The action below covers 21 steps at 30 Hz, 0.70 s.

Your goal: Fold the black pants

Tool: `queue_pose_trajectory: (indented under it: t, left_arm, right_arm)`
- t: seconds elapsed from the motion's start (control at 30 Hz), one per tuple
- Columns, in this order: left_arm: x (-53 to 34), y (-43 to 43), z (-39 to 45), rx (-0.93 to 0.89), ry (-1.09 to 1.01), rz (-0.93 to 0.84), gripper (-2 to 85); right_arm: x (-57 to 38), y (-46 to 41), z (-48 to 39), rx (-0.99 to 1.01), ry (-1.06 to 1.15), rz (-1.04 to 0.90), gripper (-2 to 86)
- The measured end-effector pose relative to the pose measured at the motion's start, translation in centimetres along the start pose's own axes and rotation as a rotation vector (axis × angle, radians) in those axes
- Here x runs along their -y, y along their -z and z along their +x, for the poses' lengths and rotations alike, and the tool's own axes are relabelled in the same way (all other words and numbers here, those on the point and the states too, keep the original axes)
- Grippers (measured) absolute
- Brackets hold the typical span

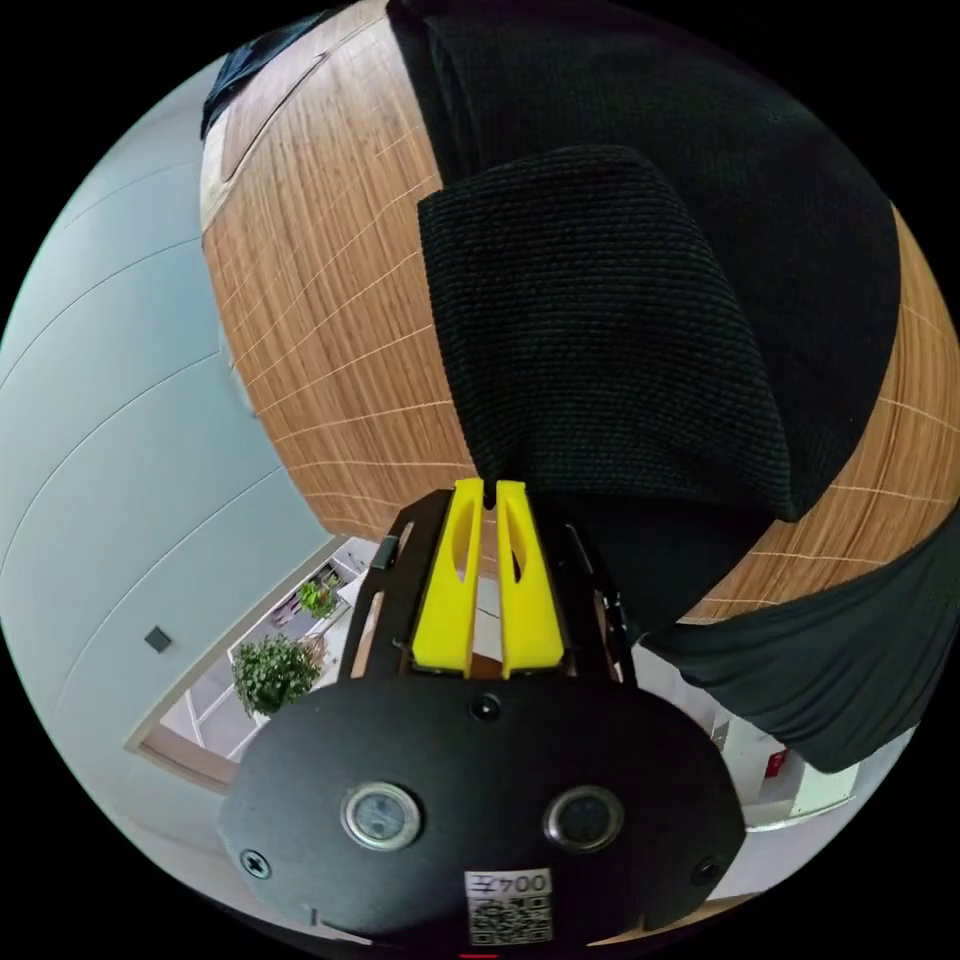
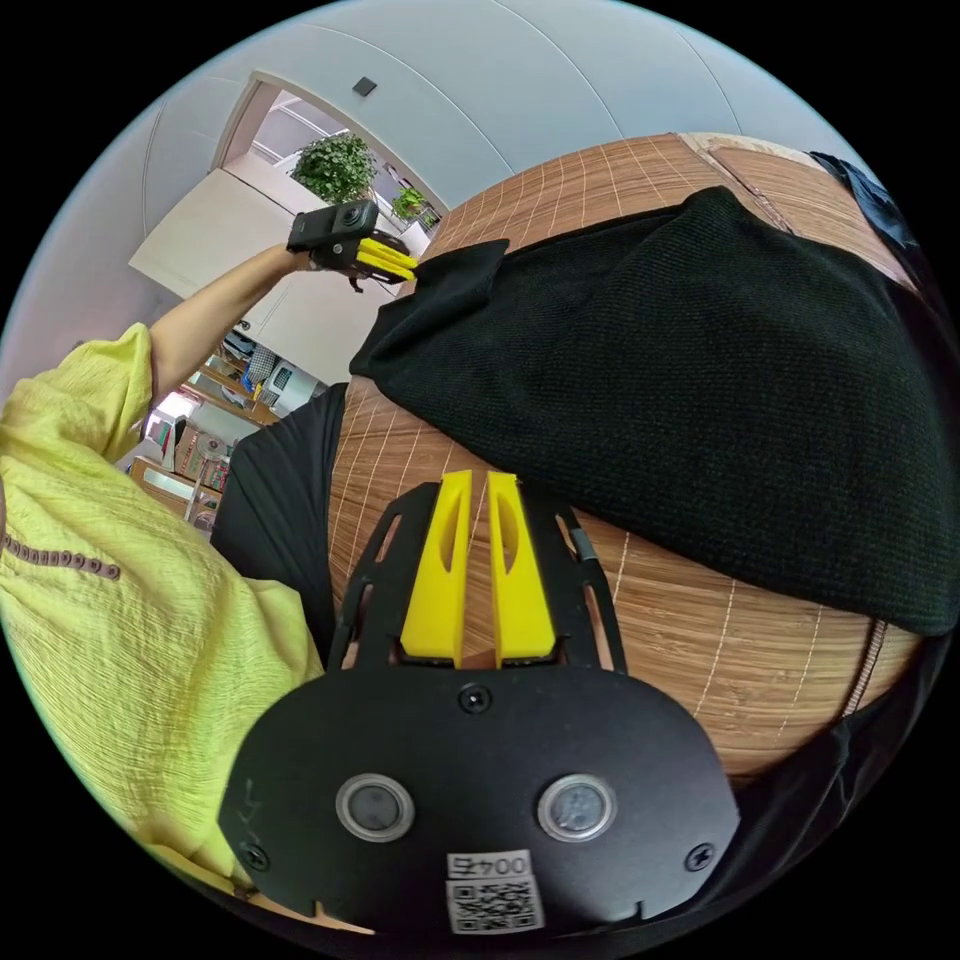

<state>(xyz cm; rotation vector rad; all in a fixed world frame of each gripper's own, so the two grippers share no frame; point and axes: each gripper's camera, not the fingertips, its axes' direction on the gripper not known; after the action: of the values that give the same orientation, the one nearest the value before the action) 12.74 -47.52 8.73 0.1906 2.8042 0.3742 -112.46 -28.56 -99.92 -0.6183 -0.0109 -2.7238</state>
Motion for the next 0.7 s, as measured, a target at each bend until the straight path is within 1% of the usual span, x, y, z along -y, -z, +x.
queue_pose_trajectory:
  t: [0.1,0.2,0.23,0.3,0.4,0.47,0.53,0.6,0.7]
  left_arm:
    - [-2.7,0.7,-0.2,0.021,0.110,-0.048,1.2]
    - [-8.1,1.0,-0.7,-0.015,0.317,-0.125,1.1]
    - [-9.0,0.8,-0.6,-0.027,0.348,-0.143,1.1]
    - [-11.8,-0.5,0.2,-0.054,0.438,-0.191,1.1]
    - [-15.5,-6.1,4.2,-0.161,0.568,-0.298,1.2]
    - [-16.4,-9.3,6.8,-0.241,0.602,-0.334,1.3]
    - [-17.1,-11.2,9.0,-0.285,0.641,-0.335,1.5]
    - [-17.7,-12.1,10.6,-0.253,0.693,-0.362,1.6]
    - [-18.0,-12.2,11.7,-0.201,0.713,-0.367,1.7]
  right_arm:
    - [0.4,0.3,-0.6,-0.002,-0.015,0.016,4.2]
    - [1.1,0.7,-1.3,0.012,-0.033,0.033,4.1]
    - [1.4,0.8,-1.6,0.021,-0.040,0.039,4.0]
    - [2.0,0.9,-2.1,0.033,-0.050,0.047,4.0]
    - [3.2,1.0,-3.0,0.043,-0.069,0.050,4.1]
    - [4.0,1.0,-3.7,0.039,-0.078,0.047,4.6]
    - [5.2,1.0,-4.8,0.025,-0.080,0.045,5.7]
    - [6.2,1.0,-5.8,0.019,-0.077,0.045,7.3]
    - [8.0,1.2,-7.7,-0.015,-0.066,0.068,10.3]
